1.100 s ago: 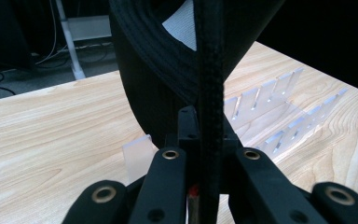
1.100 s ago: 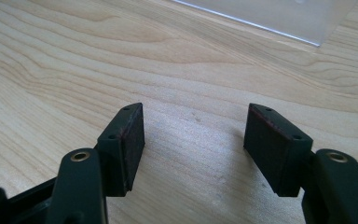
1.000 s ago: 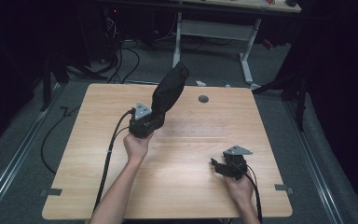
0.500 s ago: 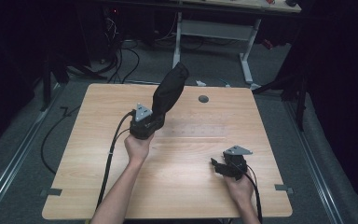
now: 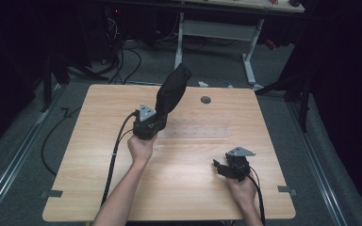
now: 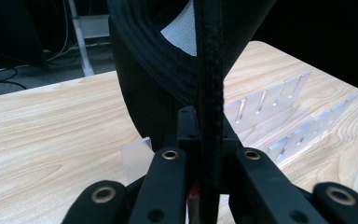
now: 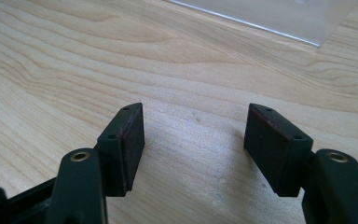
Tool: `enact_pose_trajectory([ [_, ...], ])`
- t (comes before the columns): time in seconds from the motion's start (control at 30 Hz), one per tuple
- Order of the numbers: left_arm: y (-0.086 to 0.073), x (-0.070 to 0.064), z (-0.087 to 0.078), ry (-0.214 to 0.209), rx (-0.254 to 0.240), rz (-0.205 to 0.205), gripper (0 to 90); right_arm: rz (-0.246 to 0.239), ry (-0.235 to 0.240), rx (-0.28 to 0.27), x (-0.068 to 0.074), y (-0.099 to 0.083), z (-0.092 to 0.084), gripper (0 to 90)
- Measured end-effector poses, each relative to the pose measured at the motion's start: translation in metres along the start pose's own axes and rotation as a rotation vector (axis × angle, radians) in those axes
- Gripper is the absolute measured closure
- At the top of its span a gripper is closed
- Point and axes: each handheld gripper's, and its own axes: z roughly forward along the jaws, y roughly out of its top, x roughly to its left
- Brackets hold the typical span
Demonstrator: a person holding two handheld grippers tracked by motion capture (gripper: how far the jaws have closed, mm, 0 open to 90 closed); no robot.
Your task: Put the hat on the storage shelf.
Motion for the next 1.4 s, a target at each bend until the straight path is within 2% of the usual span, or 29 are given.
enact_pose_trajectory([
  [0.23,-0.004,-0.001,-0.002,0.002,-0.008,0.005,86.0,0.000,-0.001,0.000,0.000,0.000,0.000,38.2],
  [0.47,-0.010,0.000,-0.003,0.017,0.008,0.010,85.7,-0.001,0.000,0.000,0.000,0.000,0.000,38.1],
  [0.67,-0.016,0.005,-0.005,0.025,0.029,-0.002,85.5,-0.001,0.000,0.000,0.000,0.000,0.000,38.1],
  [0.97,-0.027,0.010,-0.008,0.045,0.072,0.009,85.8,-0.001,-0.001,0.000,0.000,0.000,0.000,38.0],
  [1.03,-0.029,0.012,-0.010,0.046,0.081,0.007,85.9,-0.001,0.000,0.000,0.000,0.000,0.000,38.0],
  [1.13,-0.031,0.012,-0.011,0.046,0.096,0.029,85.9,0.000,0.000,0.001,0.000,0.000,0.000,38.0],
  [1.4,-0.034,0.013,-0.012,0.040,0.130,0.033,82.3,-0.001,0.000,0.000,0.000,0.000,0.000,38.0],
])
